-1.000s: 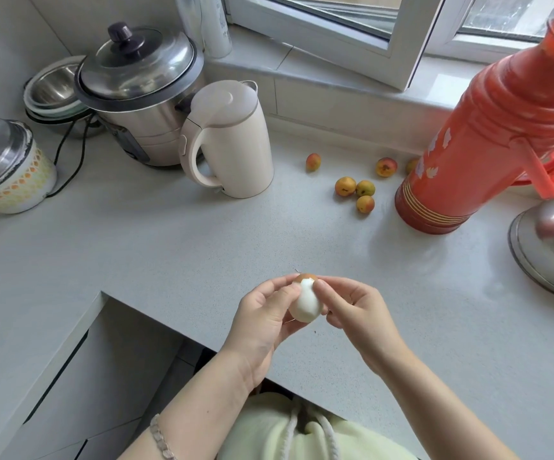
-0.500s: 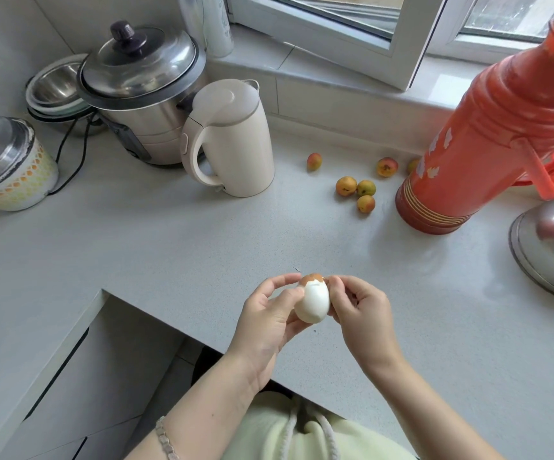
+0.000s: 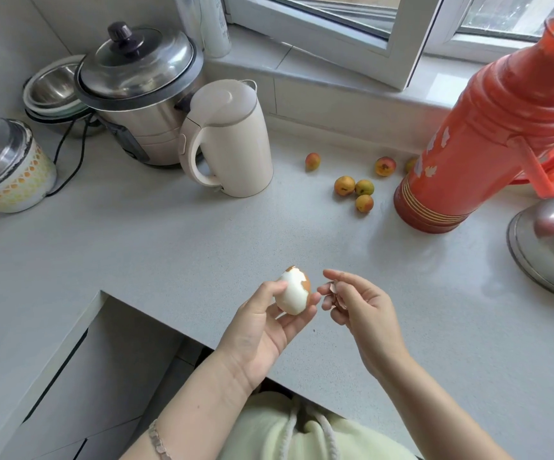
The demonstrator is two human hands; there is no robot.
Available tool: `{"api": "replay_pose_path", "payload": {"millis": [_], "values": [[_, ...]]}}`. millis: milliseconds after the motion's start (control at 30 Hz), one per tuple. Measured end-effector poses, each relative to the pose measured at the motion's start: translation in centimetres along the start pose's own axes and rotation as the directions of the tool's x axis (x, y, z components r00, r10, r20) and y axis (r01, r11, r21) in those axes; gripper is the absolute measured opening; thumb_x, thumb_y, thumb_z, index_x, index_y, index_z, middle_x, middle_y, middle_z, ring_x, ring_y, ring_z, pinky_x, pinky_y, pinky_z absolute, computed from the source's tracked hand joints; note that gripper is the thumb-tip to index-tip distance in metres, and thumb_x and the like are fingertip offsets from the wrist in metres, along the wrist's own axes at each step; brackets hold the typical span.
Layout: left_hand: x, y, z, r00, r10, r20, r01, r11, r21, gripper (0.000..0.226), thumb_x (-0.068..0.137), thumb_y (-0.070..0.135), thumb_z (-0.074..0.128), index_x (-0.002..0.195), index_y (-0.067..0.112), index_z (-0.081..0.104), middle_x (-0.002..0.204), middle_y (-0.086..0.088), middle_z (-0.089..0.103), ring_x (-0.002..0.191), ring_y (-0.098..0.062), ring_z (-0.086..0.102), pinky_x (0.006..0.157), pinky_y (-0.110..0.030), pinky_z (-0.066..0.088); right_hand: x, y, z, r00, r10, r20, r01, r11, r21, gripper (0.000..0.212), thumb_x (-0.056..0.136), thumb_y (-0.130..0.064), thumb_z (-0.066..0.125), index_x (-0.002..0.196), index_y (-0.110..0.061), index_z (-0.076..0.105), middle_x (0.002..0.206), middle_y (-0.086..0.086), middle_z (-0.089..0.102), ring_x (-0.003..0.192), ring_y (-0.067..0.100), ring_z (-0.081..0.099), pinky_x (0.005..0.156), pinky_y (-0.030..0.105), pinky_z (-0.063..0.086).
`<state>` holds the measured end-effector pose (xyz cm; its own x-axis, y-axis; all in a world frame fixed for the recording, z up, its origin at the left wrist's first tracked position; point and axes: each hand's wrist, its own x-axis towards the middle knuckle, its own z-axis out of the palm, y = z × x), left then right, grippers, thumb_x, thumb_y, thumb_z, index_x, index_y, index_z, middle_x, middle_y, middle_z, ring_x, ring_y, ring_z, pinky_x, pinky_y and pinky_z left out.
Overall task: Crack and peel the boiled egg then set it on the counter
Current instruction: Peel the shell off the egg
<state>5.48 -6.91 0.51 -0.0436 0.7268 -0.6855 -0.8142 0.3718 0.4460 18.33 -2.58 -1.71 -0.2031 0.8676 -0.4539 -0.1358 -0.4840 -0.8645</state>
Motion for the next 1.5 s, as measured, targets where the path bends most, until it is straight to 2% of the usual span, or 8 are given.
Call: {"api": "replay_pose_path", "payload": {"millis": [133,267,500,667,833,1067,1300,1500], "values": [[0.2,-0.4,0.0,1.0,0.004,-0.029,-0.002,0.998,0.059,0.025,0.086,0.014,0.054,0.108,0.005,0.063,0.096,-0.017,0.068,0.082,-0.027,0.071,0.08,-0.036,0.057,-0.1,0.1,0.0,0.997,0.077,0.007,-0.077,0.997,-0.018,0.032,0.085,0.005,0.038,0.082,-0.006,0.067,0.07,0.006,0.064,0.052,0.007,0.053,0.047,0.017,0.037],[0.4,-0.8,-0.3,0.996,0.033,-0.083,-0.016,0.981,0.192,0.034,0.085,0.021,0.057,0.117,0.009,0.061,0.109,-0.012,0.063,0.09,-0.021,0.064,0.077,-0.033,0.056,-0.1,0.1,0.1,0.989,0.135,0.051,-0.134,0.991,-0.021,0.025,0.089,-0.015,0.048,0.084,-0.002,0.068,0.065,0.004,0.061,0.053,0.01,0.049,0.052,0.02,0.037],[0.2,-1.2,0.4,0.978,0.157,-0.134,-0.105,0.937,0.332,0.025,0.084,0.018,0.062,0.106,0.007,0.059,0.099,-0.011,0.071,0.087,-0.021,0.068,0.083,-0.031,0.055,-0.4,0.2,0.7,1.0,-0.008,0.011,0.011,0.969,-0.246,0.009,0.071,-0.028,0.073,0.078,-0.024,0.069,0.061,-0.011,0.065,0.057,-0.002,0.056,0.057,0.014,0.043],[0.3,-1.1,0.4,0.956,0.243,-0.167,-0.156,0.897,0.414,0.028,0.077,0.019,0.07,0.1,0.009,0.059,0.099,-0.016,0.072,0.094,-0.024,0.07,0.083,-0.029,0.055,-0.6,0.3,0.9,0.986,-0.161,0.041,0.162,0.887,-0.433,0.002,0.078,-0.029,0.066,0.078,-0.03,0.067,0.07,-0.003,0.068,0.063,0.008,0.057,0.063,0.024,0.049],[0.3,-1.6,0.6,0.942,0.273,-0.195,-0.163,0.881,0.445,0.024,0.077,0.014,0.07,0.097,0.009,0.059,0.094,-0.012,0.069,0.086,-0.021,0.069,0.08,-0.028,0.056,-0.4,0.8,0.7,0.94,-0.339,0.042,0.3,0.759,-0.578,0.023,0.084,-0.018,0.059,0.068,-0.033,0.064,0.064,-0.003,0.062,0.063,0.01,0.055,0.058,0.02,0.043],[0.0,-0.6,0.6,0.993,0.031,-0.118,-0.024,0.998,0.062,0.022,0.084,0.017,0.06,0.101,0.004,0.064,0.091,-0.013,0.066,0.076,-0.021,0.066,0.066,-0.025,0.058,0.1,-0.1,0.3,0.999,-0.018,-0.051,0.014,0.996,-0.085,0.023,0.089,-0.005,0.049,0.083,-0.019,0.067,0.054,-0.005,0.063,0.047,0.003,0.049,0.047,0.013,0.04],[0.0,-0.3,0.1,0.99,-0.071,-0.125,0.075,0.997,0.025,0.023,0.084,0.023,0.058,0.103,0.011,0.061,0.098,-0.011,0.064,0.082,-0.019,0.062,0.063,-0.028,0.056,-0.2,-1.0,-0.3,0.994,0.075,0.085,-0.075,0.997,0.002,0.031,0.091,-0.013,0.042,0.076,-0.004,0.068,0.066,0.008,0.061,0.053,0.011,0.05,0.045,0.019,0.034],[0.0,-0.2,0.2,0.989,-0.069,-0.134,0.078,0.995,0.06,0.015,0.084,0.023,0.058,0.096,0.015,0.063,0.092,-0.007,0.064,0.078,-0.016,0.059,0.072,-0.029,0.051,-0.2,-1.1,-0.2,0.995,0.061,0.084,-0.057,0.997,-0.053,0.043,0.091,-0.027,0.045,0.053,-0.017,0.061,0.059,0.006,0.055,0.049,0.009,0.046,0.053,0.023,0.035]]}}
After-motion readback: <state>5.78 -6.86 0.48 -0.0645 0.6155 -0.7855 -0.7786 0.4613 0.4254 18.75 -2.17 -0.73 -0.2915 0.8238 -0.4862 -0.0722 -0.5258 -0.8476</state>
